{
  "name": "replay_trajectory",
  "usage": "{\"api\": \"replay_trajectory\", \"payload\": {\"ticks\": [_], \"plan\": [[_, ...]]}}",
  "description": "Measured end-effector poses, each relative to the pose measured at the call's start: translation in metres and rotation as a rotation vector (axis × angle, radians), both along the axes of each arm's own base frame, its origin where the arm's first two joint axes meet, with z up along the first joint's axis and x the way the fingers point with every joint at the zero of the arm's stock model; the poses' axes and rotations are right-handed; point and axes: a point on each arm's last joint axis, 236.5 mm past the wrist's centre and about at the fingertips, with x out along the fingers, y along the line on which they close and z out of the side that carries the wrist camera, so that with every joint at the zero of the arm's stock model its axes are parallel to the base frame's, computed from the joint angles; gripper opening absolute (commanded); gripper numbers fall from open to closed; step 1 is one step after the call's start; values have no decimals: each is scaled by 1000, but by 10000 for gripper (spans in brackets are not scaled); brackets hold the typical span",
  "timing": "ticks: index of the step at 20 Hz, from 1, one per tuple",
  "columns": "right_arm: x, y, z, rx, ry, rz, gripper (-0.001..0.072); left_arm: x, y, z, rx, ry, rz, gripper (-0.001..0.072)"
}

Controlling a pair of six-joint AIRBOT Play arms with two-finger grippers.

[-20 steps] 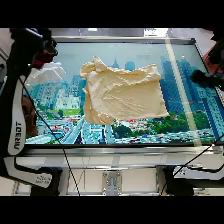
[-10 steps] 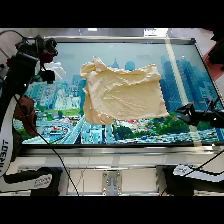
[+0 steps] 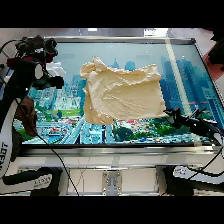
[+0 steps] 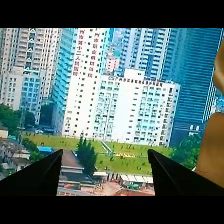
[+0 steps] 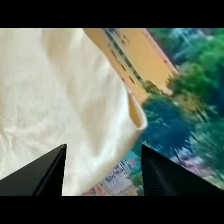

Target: Fold the shirts.

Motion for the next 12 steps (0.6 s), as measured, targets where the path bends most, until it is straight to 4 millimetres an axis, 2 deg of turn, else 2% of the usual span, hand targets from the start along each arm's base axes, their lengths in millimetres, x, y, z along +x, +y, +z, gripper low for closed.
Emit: {"api": "replay_trajectory", "payload": {"ticks": [3,4,5,6,8,10,12], "plan": [[16,3,-6,-52,-12,-53,185,2,-3,-1,2,-4,-35,575],[20,2,-7,-64,-15,-75,71,3,-4,-4,5,-4,-51,575],[23,4,-5,-55,-22,-89,29,2,-4,-10,8,5,-59,574],[27,4,-2,-50,-31,-105,29,-1,-4,-21,5,28,-63,574],[31,6,6,-34,-57,-116,29,-11,-11,-56,-50,101,-58,574],[35,9,17,-23,-88,-116,29,-18,-32,-94,-178,167,-42,574],[38,12,30,-12,-122,-110,29,-19,-64,-125,-352,211,-36,574]]}}
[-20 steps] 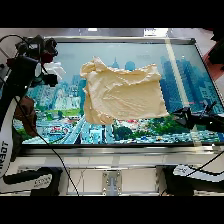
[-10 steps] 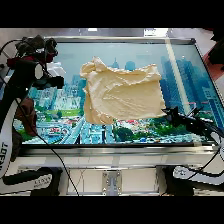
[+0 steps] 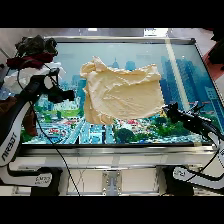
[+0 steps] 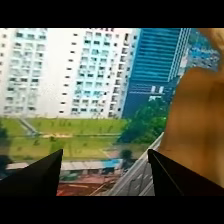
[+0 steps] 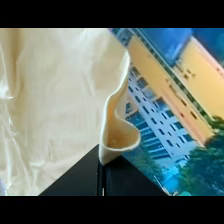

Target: Fold the shirts.

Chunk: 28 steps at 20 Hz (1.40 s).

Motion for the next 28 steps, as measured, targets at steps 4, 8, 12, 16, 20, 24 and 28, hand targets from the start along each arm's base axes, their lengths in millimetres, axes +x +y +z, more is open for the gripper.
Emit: {"api": "replay_trajectory", "payload": {"ticks": [4,8,12,16,20,24,28], "plan": [[4,6,24,18,-62,12,29,15,-66,-25,-341,2,-10,628],[8,12,41,62,-106,12,29,42,-79,-29,-461,-95,4,627],[11,15,50,86,-134,9,29,63,-72,-24,-479,-179,10,626],[12,15,53,99,-146,5,29,66,-71,-25,-479,-202,-18,605],[14,15,56,109,-155,-5,29,60,-76,-30,-482,-196,-74,432],[17,13,60,119,-171,-17,30,60,-78,-37,-492,-193,-81,16],[20,11,66,125,-196,-31,28,71,-79,-28,-531,-225,-56,18]]}}
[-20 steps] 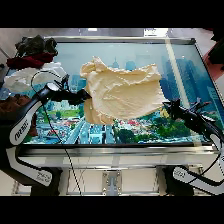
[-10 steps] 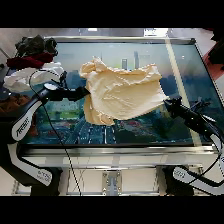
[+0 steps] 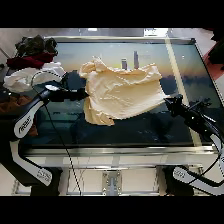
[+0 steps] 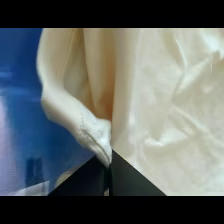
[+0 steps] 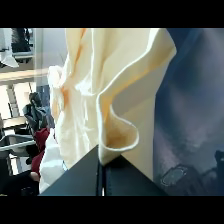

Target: Fold the shirts.

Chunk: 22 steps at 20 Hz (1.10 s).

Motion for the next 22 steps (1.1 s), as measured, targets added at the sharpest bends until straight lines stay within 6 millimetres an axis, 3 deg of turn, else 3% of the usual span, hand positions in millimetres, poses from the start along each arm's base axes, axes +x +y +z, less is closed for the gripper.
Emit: {"api": "replay_trajectory", "payload": {"ticks": [2,4,7,9,12,15,17,20,22], "plan": [[4,-2,8,1,-32,-13,27,15,6,19,-22,-46,20,17],[9,-6,25,-15,-91,-17,26,29,11,60,-57,-121,15,16],[14,-13,77,-98,-228,22,25,38,26,154,-72,-301,-21,16],[9,-13,125,-195,-334,68,25,25,35,226,-53,-436,-50,16],[-14,-12,209,-376,-479,105,25,-22,39,332,18,-644,-83,15],[-63,-5,307,-635,-628,99,24,-93,41,428,116,-852,-63,15],[-103,1,366,-848,-696,47,24,-143,41,480,165,-988,-25,14],[-155,9,431,-1153,-727,-73,23,-202,38,531,200,-1136,13,14],[-174,10,457,-1264,-733,-139,23,-222,37,543,212,-1162,21,14]]}}
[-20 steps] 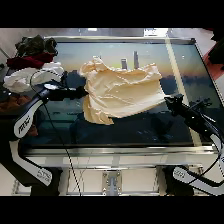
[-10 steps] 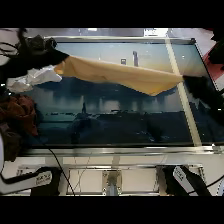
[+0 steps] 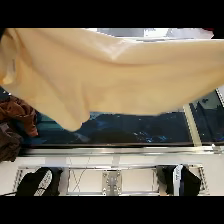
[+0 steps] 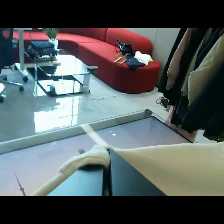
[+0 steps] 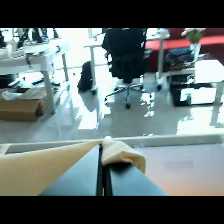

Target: Fold the shirts.

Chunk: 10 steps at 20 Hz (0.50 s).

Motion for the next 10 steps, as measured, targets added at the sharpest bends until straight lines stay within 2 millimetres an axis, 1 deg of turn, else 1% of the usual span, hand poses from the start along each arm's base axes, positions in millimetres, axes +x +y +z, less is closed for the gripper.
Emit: {"api": "replay_trajectory", "payload": {"ticks": [1,2,3,4,5,7,8,9,10], "plan": [[-4,-1,8,-14,-16,-19,23,-1,2,-2,3,16,14,15],[-2,-3,11,-16,-12,-25,23,3,6,-10,6,54,30,15],[4,-8,8,-1,7,-19,23,13,10,-25,12,120,47,15],[14,-14,0,28,40,2,24,25,15,-46,21,204,57,15],[26,-19,-9,67,72,32,23,41,19,-77,33,316,60,15],[58,-34,-41,159,155,100,24,71,26,-145,46,539,54,15],[77,-39,-65,204,214,136,24,85,28,-179,40,643,53,15],[96,-43,-88,250,264,167,24,100,31,-217,37,745,53,15],[119,-45,-118,292,327,191,24,114,35,-256,35,839,61,16]]}}
